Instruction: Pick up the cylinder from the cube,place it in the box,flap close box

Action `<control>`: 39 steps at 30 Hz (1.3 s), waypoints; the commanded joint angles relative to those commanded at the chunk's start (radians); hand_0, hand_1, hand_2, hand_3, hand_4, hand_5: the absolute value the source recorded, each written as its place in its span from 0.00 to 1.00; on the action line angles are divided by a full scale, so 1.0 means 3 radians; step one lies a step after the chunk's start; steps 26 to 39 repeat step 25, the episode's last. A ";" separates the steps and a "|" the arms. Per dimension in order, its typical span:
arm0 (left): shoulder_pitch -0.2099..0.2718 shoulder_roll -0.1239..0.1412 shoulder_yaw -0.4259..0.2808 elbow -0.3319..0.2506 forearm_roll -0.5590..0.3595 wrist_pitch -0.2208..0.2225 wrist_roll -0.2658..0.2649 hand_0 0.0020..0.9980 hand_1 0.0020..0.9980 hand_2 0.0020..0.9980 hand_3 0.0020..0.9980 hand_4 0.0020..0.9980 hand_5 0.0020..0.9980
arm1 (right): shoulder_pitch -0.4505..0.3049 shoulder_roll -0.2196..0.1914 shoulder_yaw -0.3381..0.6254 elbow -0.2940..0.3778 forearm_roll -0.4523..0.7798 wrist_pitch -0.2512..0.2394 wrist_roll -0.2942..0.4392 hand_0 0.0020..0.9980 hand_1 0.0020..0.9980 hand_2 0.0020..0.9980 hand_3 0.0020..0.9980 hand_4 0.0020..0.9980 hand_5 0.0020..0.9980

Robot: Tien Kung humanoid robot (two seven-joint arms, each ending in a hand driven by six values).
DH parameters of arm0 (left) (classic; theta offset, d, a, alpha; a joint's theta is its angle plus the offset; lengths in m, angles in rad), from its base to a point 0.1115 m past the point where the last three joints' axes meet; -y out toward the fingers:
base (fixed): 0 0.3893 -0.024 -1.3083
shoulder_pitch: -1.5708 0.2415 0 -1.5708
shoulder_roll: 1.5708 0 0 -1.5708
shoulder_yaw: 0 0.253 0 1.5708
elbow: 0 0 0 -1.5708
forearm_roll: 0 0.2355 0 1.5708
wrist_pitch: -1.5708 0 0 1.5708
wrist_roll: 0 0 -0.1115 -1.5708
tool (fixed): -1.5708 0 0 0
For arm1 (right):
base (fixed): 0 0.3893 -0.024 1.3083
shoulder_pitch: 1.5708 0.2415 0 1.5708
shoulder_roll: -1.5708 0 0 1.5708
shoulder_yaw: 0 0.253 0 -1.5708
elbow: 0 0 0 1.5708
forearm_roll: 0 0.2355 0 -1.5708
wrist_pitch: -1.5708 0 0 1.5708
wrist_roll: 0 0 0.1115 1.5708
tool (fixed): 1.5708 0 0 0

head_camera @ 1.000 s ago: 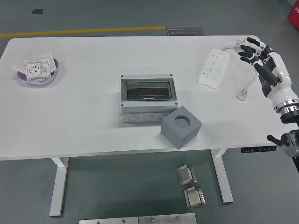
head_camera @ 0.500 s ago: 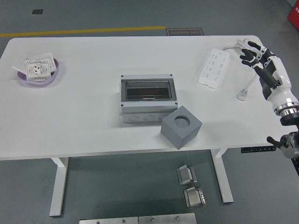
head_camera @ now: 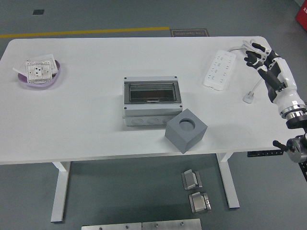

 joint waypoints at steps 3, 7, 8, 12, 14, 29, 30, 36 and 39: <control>0.0001 -0.0010 0.0007 0.0003 -0.0003 0.0001 -0.0001 0.70 0.69 0.47 0.76 0.76 0.33 | 0.0025 0.0010 -0.0025 0.0008 -0.0025 0.0006 -0.0008 0.78 0.72 0.75 0.81 1.00 0.54; 0.0004 -0.0017 0.0018 0.0008 -0.0008 0.0003 -0.0004 0.70 0.69 0.47 0.76 0.76 0.33 | 0.0051 0.0024 -0.0049 0.0020 -0.0015 0.0006 0.0004 0.78 0.72 0.75 0.81 1.00 0.54; 0.0005 -0.0017 0.0020 0.0009 -0.0010 0.0004 -0.0004 0.70 0.69 0.47 0.76 0.76 0.33 | 0.0055 0.0025 -0.0052 0.0024 -0.0010 0.0006 0.0007 0.78 0.72 0.75 0.81 1.00 0.54; 0.0002 -0.0014 0.0011 0.0009 -0.0002 0.0004 -0.0007 0.70 0.69 0.47 0.75 0.76 0.33 | 0.0066 0.0027 -0.0060 0.0040 0.0012 0.0009 0.0015 0.84 0.77 0.78 0.82 1.00 0.53; -0.0002 -0.0013 -0.0008 0.0007 0.0011 0.0002 -0.0011 0.70 0.69 0.47 0.75 0.76 0.33 | 0.0068 0.0025 -0.0066 0.0041 0.0021 0.0017 0.0010 0.84 0.77 0.78 0.82 1.00 0.53; -0.0027 -0.0004 0.0020 0.0007 0.0013 0.0002 -0.0010 0.70 0.69 0.50 0.75 0.76 0.32 | 0.0116 0.0000 -0.0114 0.0025 0.0089 0.0036 0.0004 0.84 0.78 0.79 0.86 1.00 0.54; -0.0027 -0.0004 0.0020 0.0007 0.0013 0.0002 -0.0010 0.70 0.69 0.50 0.75 0.76 0.32 | 0.0116 0.0000 -0.0114 0.0025 0.0089 0.0036 0.0004 0.84 0.78 0.79 0.86 1.00 0.54; -0.0027 -0.0004 0.0020 0.0007 0.0013 0.0002 -0.0010 0.70 0.69 0.50 0.75 0.76 0.32 | 0.0116 0.0000 -0.0114 0.0025 0.0089 0.0036 0.0004 0.84 0.78 0.79 0.86 1.00 0.54; -0.0027 -0.0004 0.0020 0.0007 0.0013 0.0002 -0.0010 0.70 0.69 0.50 0.75 0.76 0.32 | 0.0116 0.0000 -0.0114 0.0025 0.0089 0.0036 0.0004 0.84 0.78 0.79 0.86 1.00 0.54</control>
